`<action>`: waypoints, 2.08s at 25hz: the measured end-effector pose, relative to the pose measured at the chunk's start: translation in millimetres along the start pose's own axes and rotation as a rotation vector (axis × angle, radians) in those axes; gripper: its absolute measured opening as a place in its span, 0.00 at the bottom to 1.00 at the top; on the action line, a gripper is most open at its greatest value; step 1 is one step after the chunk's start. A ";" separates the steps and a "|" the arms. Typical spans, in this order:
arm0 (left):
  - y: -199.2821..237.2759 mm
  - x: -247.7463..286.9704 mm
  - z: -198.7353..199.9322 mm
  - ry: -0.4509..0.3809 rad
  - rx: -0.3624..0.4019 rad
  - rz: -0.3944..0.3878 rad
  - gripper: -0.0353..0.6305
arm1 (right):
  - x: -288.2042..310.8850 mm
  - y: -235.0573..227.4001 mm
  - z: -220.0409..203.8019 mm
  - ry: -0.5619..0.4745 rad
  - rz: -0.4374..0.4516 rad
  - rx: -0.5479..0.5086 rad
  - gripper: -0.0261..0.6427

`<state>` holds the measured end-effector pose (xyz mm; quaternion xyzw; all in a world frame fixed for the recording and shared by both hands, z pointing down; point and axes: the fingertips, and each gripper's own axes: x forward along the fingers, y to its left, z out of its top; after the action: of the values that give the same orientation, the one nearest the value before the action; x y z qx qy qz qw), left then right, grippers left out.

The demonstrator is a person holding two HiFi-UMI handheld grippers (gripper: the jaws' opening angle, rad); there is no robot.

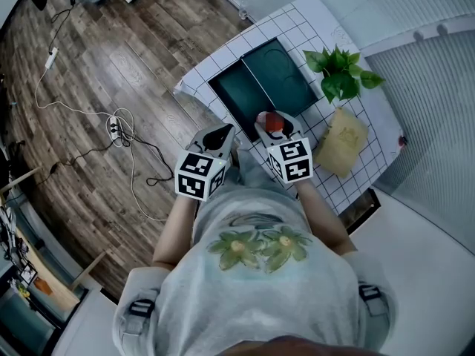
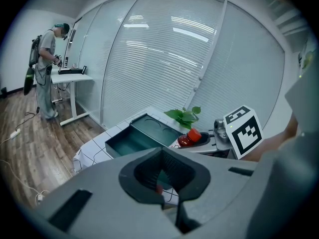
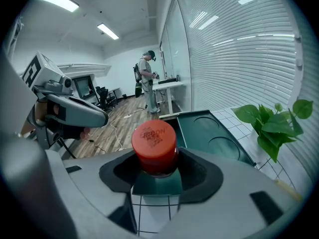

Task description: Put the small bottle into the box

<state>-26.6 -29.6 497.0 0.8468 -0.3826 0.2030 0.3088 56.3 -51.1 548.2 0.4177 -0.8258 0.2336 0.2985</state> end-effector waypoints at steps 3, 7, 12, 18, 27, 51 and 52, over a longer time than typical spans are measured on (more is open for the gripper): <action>0.6 0.6 0.0 -0.001 -0.007 -0.002 0.06 | 2.3 -0.4 -2.3 0.008 0.000 -0.003 0.36; 2.7 0.3 0.3 0.002 -0.010 -0.001 0.06 | 4.4 0.6 -3.8 0.020 0.003 -0.007 0.36; 4.5 1.7 0.7 0.005 -0.013 0.002 0.06 | 8.3 -0.4 -5.9 0.033 0.007 -0.013 0.36; 4.5 3.8 -1.2 0.012 -0.015 0.005 0.06 | 11.5 -0.6 -9.8 0.047 0.015 -0.026 0.36; 5.7 9.2 -1.8 0.021 -0.019 0.007 0.06 | 17.8 -4.5 -14.9 0.065 0.019 -0.030 0.36; 8.4 16.2 -0.8 0.037 -0.024 0.015 0.06 | 36.1 -8.4 -30.6 0.114 0.029 -0.047 0.36; 8.8 16.0 -0.9 0.037 -0.026 0.016 0.06 | 36.7 -8.0 -31.4 0.118 0.030 -0.048 0.36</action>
<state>-23.6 -41.9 510.1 0.8357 -0.3861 0.2164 0.3251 54.9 -55.7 596.9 0.3835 -0.8183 0.2423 0.3529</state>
